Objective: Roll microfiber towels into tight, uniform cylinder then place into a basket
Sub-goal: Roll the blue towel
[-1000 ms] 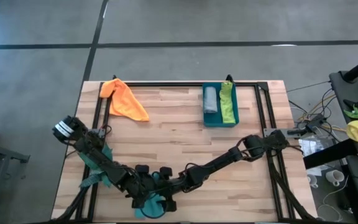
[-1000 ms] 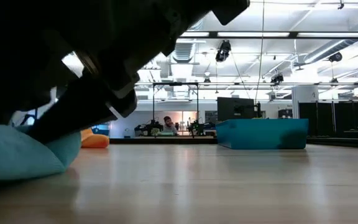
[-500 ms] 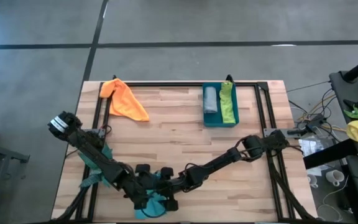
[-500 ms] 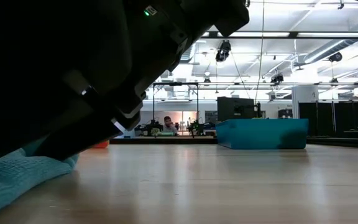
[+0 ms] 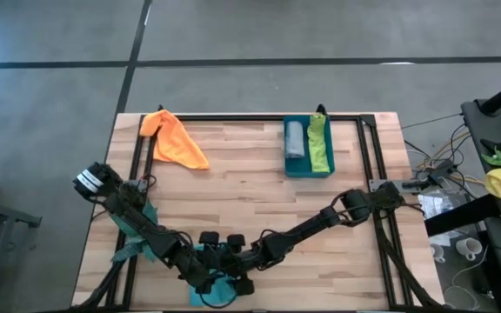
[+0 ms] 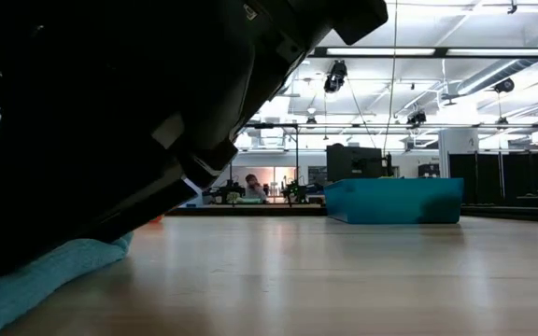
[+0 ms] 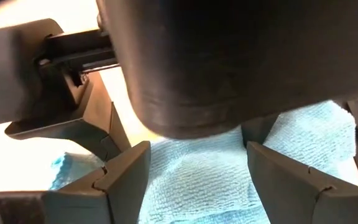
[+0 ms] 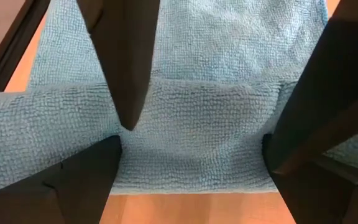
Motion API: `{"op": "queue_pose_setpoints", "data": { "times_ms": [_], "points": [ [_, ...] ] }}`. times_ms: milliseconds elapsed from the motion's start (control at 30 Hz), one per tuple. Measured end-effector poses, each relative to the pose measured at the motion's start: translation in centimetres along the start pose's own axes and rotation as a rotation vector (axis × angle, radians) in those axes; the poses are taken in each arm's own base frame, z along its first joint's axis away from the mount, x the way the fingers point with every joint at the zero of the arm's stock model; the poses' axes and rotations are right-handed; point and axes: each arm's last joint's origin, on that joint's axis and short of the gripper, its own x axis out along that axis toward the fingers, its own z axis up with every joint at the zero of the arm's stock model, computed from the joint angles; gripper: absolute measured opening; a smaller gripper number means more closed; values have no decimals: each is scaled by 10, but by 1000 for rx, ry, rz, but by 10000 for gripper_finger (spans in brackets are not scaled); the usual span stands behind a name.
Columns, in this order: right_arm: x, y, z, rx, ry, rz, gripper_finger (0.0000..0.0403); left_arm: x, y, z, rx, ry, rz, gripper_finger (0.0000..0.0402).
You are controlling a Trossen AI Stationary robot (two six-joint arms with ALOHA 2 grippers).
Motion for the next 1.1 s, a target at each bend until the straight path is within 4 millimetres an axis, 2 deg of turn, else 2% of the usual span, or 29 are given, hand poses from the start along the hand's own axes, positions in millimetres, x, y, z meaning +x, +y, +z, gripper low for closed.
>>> {"op": "queue_pose_setpoints", "data": {
  "times_ms": [167,367,733,900,1033,1100],
  "points": [
    [-10,0,3,-25,27,0,384,2,4,-8,3,34,6,251],
    [-37,5,17,-39,16,-2,384,3,5,-10,15,56,3,251],
    [-52,18,19,-29,18,-16,384,3,5,-11,12,54,5,251],
    [-41,38,17,10,-61,33,384,3,5,-12,12,56,5,251],
    [-19,40,11,63,-125,28,384,3,5,-12,14,56,5,251],
    [-9,38,3,95,-102,18,384,3,5,-12,14,56,4,251]
  ]
}}
